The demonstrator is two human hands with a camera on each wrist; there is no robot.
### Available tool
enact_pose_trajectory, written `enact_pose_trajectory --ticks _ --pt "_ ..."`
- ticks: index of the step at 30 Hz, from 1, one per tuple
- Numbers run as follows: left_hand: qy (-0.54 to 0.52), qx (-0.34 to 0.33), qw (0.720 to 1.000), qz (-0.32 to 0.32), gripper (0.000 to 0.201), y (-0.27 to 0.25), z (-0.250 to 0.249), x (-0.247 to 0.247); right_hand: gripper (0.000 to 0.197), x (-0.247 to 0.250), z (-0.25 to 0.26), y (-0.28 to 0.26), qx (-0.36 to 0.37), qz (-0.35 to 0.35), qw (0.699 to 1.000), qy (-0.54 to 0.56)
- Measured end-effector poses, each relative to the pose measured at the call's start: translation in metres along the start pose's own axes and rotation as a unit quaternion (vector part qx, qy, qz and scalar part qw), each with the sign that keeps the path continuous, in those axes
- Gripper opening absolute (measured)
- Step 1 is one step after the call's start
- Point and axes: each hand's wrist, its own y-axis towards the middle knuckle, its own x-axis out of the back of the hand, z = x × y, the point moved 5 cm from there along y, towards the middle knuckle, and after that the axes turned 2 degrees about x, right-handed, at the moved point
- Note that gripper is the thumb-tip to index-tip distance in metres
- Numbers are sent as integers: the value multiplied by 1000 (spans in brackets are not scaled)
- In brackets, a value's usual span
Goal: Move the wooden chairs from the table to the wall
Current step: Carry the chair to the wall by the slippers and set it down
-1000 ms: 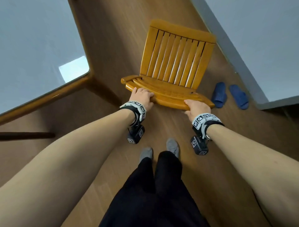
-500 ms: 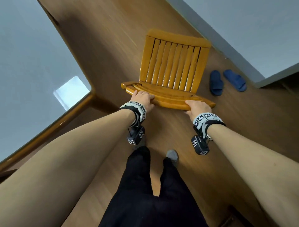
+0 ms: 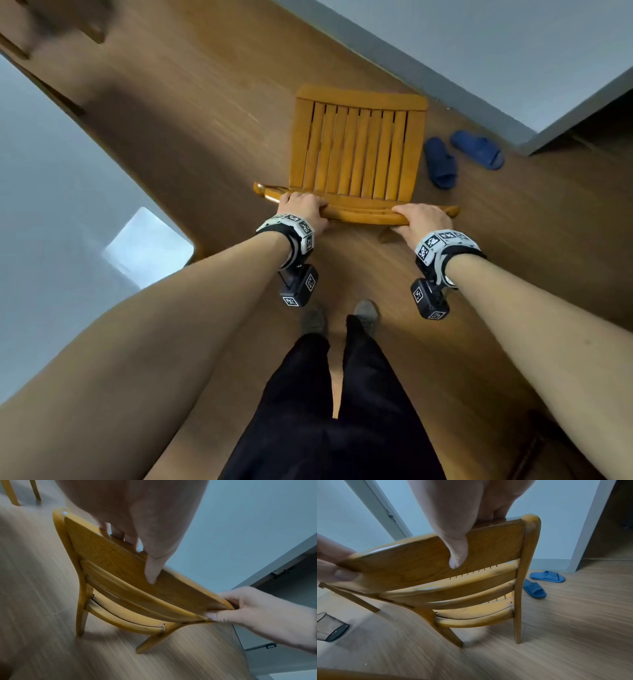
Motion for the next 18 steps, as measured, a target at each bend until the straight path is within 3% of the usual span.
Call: enact_pose_trajectory --ticks 4,9,15,18 --pt "9 4 1000 -11 47 1 -4 -1 25 2 -1 -1 -2 -12 1000 3" --pt "-8 43 999 16 46 6 -7 12 28 14 2 14 11 67 997 -48" --pt "-26 35 999 3 34 27 -22 69 38 70 -4 51 24 85 995 -35" --pt "-36 31 999 -15 32 43 -35 105 34 105 -11 71 20 80 996 -20"
